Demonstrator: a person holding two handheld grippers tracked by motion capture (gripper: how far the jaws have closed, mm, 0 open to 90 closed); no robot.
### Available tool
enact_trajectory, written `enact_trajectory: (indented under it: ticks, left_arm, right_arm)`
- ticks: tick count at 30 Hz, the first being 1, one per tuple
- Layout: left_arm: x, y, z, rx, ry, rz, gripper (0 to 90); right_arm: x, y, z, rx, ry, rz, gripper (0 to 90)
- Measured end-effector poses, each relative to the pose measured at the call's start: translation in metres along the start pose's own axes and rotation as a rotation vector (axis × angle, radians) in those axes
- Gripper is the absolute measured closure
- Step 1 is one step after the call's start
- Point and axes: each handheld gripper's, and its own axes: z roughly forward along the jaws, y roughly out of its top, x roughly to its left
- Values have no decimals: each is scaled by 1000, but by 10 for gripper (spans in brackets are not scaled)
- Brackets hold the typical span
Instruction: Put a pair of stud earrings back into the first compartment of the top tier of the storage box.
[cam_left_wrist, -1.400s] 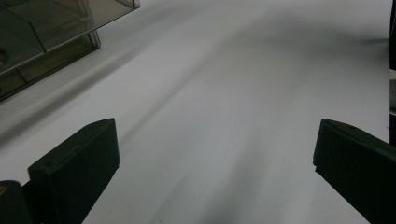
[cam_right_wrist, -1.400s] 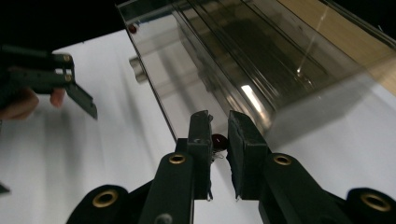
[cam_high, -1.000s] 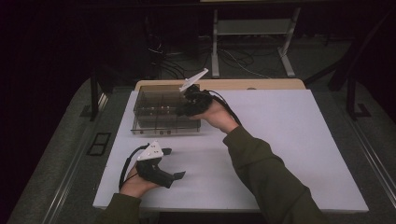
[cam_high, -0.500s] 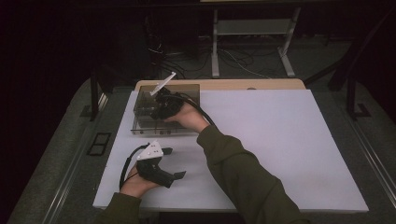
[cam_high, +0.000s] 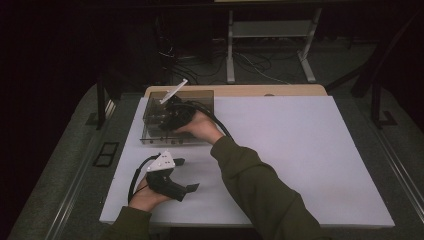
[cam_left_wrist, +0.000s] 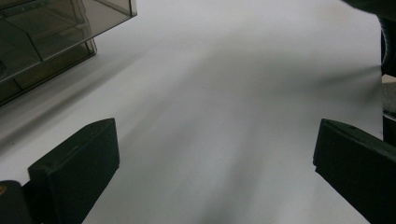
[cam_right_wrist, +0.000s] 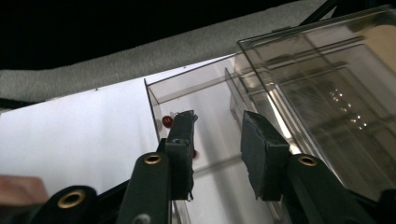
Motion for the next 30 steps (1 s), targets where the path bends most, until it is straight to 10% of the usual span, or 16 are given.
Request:
enact_trajectory:
  ticks: [30]
  left_arm:
    - [-1, 0, 3, 13, 5, 0, 0]
  right_arm:
    - [-7, -135, -131, -132, -143, 126, 381]
